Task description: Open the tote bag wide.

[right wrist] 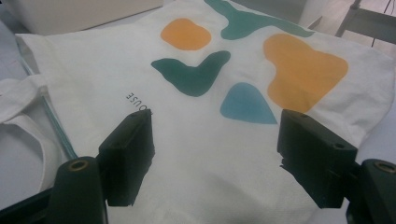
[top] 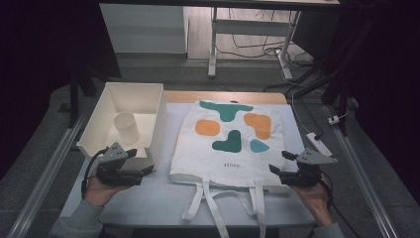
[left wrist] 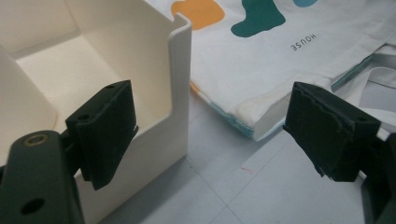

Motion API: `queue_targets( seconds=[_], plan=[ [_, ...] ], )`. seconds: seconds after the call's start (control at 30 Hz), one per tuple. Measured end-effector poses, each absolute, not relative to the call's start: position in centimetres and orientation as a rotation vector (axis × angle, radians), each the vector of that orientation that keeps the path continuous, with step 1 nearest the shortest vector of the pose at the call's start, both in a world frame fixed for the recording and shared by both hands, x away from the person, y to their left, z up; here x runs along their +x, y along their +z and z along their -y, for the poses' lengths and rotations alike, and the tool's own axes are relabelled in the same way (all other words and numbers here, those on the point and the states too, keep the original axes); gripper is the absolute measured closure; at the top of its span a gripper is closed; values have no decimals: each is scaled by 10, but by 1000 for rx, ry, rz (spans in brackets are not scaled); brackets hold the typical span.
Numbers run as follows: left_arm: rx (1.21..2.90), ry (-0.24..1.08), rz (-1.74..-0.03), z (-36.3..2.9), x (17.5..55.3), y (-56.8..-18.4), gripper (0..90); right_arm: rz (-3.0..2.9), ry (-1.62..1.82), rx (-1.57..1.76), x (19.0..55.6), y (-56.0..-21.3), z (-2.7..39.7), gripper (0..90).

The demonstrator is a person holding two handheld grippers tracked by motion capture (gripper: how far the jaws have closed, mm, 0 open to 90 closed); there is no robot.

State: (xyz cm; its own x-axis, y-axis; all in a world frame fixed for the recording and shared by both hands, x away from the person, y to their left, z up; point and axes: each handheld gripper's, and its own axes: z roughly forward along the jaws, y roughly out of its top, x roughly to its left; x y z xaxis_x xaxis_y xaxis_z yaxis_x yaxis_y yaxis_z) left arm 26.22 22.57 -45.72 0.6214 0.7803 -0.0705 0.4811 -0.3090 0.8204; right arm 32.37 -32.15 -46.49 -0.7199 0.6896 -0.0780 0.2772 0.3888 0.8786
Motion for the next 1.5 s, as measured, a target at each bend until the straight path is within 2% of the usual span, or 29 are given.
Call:
queue_targets(
  seconds=[0.67, 1.0, 1.5],
  plan=[
    [1975, 410, -971, -222, 253, -461, 191, -2242, 1271, 817, 320, -471, 319, 293],
    [2008, 411, -898, -206, 242, -455, 195, -2235, 1272, 817, 318, -470, 319, 297],
    [2071, 376, -811, -180, 243, -459, 216, -2252, 1267, 805, 317, -471, 315, 301]
  ],
)
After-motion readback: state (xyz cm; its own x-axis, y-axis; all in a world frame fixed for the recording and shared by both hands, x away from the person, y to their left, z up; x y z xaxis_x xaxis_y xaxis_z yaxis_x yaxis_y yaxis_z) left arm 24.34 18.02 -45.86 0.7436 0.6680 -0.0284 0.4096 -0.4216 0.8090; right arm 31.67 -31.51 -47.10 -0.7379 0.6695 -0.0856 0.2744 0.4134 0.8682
